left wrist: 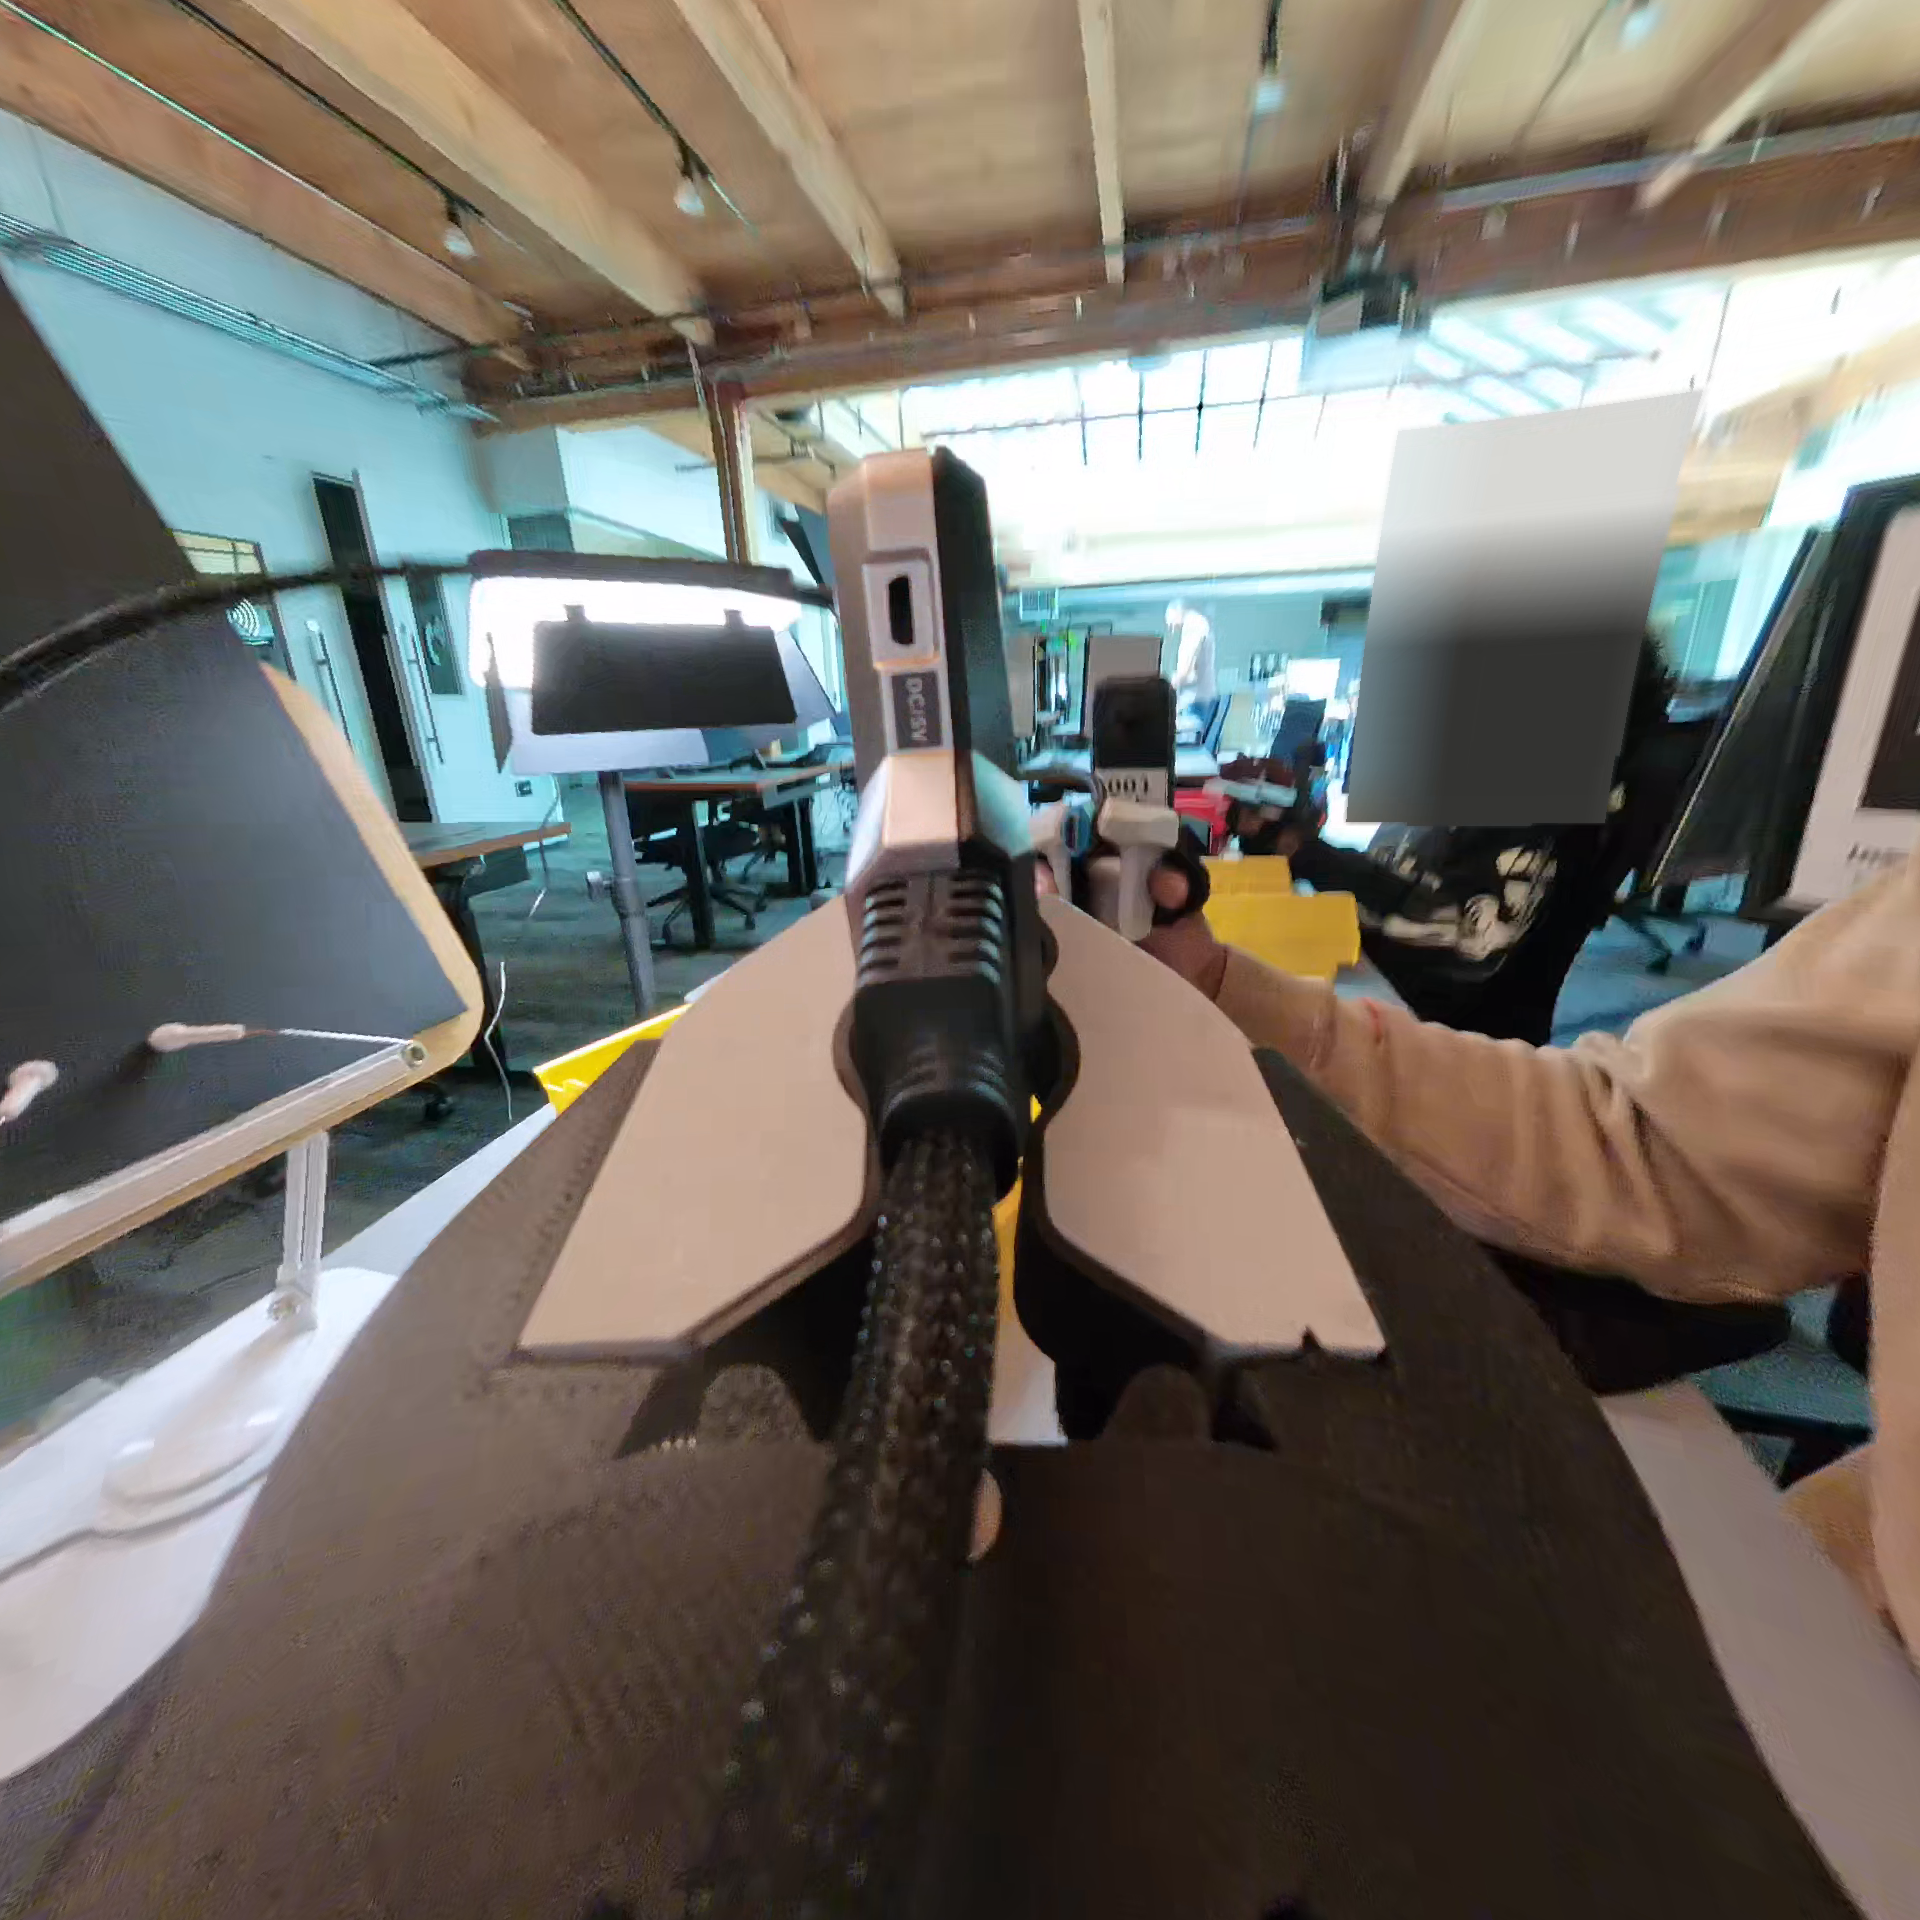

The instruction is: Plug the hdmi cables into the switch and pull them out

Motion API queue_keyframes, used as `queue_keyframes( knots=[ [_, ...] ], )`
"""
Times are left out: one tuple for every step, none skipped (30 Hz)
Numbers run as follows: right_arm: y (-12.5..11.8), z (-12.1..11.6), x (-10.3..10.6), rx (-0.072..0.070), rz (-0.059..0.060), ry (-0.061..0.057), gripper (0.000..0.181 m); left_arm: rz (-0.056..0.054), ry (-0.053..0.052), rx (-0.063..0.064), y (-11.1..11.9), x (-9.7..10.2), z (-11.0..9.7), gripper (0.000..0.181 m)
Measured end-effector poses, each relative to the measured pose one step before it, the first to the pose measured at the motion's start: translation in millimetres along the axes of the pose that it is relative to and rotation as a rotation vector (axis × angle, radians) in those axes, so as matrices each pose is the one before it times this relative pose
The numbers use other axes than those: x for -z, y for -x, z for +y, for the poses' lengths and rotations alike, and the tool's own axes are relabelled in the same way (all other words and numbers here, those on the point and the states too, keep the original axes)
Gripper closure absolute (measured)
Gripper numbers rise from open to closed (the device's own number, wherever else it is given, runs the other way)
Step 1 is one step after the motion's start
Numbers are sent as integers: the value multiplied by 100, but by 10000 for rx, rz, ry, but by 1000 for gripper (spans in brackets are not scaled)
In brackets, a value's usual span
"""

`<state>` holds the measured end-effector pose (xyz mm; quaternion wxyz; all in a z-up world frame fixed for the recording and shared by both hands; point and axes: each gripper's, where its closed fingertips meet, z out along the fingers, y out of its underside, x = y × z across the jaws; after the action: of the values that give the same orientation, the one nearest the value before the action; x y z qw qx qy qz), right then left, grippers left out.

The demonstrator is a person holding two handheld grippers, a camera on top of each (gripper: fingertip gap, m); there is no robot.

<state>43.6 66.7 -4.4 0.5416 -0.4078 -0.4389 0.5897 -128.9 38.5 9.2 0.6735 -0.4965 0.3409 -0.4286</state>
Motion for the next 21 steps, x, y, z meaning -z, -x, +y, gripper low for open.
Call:
queue_keyframes(
  knots=[
    [-87, -58, -1337, 19, -23, 150, 170, 58, 261, -107, -318, -1162, 441, 158],
    [-630, 90, -805, -290, 122, 190, 170, 88, 266, 153, -101, -773, 504, 158],
    [-535, 425, -303, -207, 137, 289, 170, 101, 176, 181, -15, -296, 444, 158],
    [-497, 568, 57, -25, 273, 292, 170, 31, -42, 96, 62, 84, 200, 158],
    [-415, 372, 245, -54, 274, 154, 170, 22, -121, 110, 113, 214, 14, 158],
    [-148, 58, 269, -206, 67, 65, 170, 62, -32, 172, 86, 176, -17, 158],
    [-265, -168, 256, -138, 198, 55, 170, 21, 32, 139, 108, 104, 28, 158],
    [-295, -282, 269, 59, 304, 87, 170, -24, 105, 97, 151, 43, 168, 158],
    [-210, -248, 300, 143, 313, 145, 170, -3, 162, 113, 118, -1, 309, 157],
    [-258, -267, 356, 181, 369, 117, 170, -51, 138, 88, 181, -15, 315, 157],
    [-315, -293, 406, 97, 361, 79, 170, -90, 59, 56, 201, -22, 203, 157],
    [-334, -299, 452, -22, 302, 48, 170, -65, 10, 74, 161, -17, 90, 157],
    [-618, -187, 473, -123, 424, 74, 170, -61, 33, 79, 145, -19, 72, 157],
    [-1142, 21, 462, -182, 726, 123, 170, -90, 75, 60, 152, -20, 103, 157],
    [-1331, 270, 373, -137, 763, 181, 170, -148, 85, 30, 204, -39, 114, 158],
    [-1226, 576, 173, -132, 577, 242, 170, -173, 74, 31, 208, -59, 92, 156],
    [-1341, 1107, -78, -244, 531, 458, 170, -153, 69, 46, 174, -99, 81, 156],
    [-1651, 1656, -349, -261, 676, 734, 170, -109, 83, 33, 93, -130, 107, 157],
    [-1805, 1821, -575, -91, 818, 776, 170, -59, 106, -4, 9, -136, 142, 157],
    [-1548, 1952, -746, -25, 724, 888, 170, -31, 124, -42, -39, -136, 178, 157],
    [-1050, 1976, -852, 30, 492, 990, 170, -25, 130, -64, -51, -123, 174, 157]
  ],
)
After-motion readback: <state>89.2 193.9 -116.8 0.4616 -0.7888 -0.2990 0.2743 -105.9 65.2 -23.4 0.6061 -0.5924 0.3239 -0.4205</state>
